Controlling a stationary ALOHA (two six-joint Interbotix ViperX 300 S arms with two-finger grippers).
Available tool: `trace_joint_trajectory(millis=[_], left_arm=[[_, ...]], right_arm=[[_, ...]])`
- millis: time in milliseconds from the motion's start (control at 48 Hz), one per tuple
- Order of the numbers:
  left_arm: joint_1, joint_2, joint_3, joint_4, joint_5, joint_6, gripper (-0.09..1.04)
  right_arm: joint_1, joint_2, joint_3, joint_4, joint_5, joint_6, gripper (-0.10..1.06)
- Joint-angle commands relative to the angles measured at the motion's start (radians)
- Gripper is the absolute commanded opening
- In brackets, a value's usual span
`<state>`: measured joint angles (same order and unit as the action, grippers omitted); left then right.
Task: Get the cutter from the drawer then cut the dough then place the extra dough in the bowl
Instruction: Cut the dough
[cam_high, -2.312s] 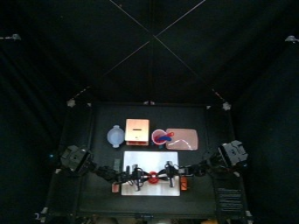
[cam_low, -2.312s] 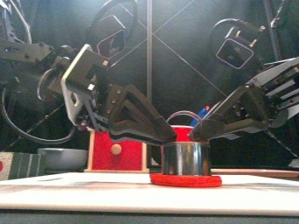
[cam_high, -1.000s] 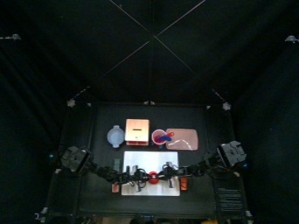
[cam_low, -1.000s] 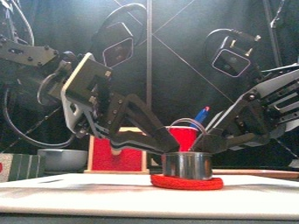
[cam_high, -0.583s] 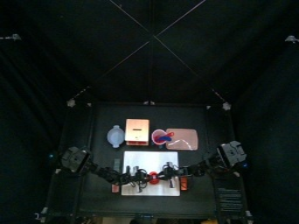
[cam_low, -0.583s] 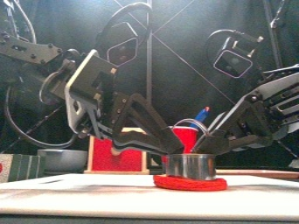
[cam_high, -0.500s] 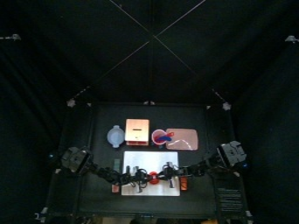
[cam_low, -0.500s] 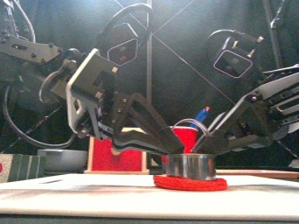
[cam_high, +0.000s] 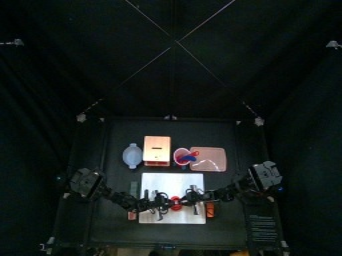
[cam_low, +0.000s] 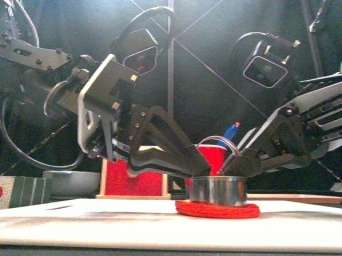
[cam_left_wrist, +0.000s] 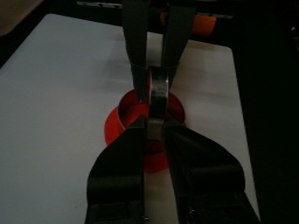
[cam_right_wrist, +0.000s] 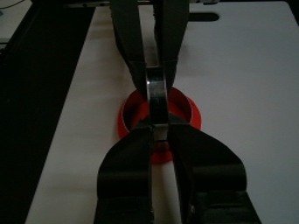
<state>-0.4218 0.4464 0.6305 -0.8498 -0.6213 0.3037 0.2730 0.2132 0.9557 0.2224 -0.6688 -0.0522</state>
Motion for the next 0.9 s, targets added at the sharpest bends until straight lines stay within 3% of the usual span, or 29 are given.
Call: trace_joint_trajectory(millis=[21, 354, 542, 896], left_arm=[[0.009, 0.011, 0.031, 0.002, 0.054, -0.006, 0.56], [0.032, -0.048, 0.031, 0.017, -0.018, 0.0, 0.8], [0.034, -0.095, 0.029, 0.018, -0.117, 0.049, 0.82], [0.02, -0.21, 0.023, 0.049, -0.156, 0.156, 0.82]], right_arm=[[-0.021, 0.04, -0.031, -0.02, 0.041, 0.005, 0.35], [-0.021, 0.034, -0.072, -0.04, 0.074, 0.011, 0.58], [-0.026, 0.014, -0.103, -0.04, 0.092, 0.009, 0.68], [-0.044, -0.055, -0.117, -0.043, 0.173, 0.011, 0.7]])
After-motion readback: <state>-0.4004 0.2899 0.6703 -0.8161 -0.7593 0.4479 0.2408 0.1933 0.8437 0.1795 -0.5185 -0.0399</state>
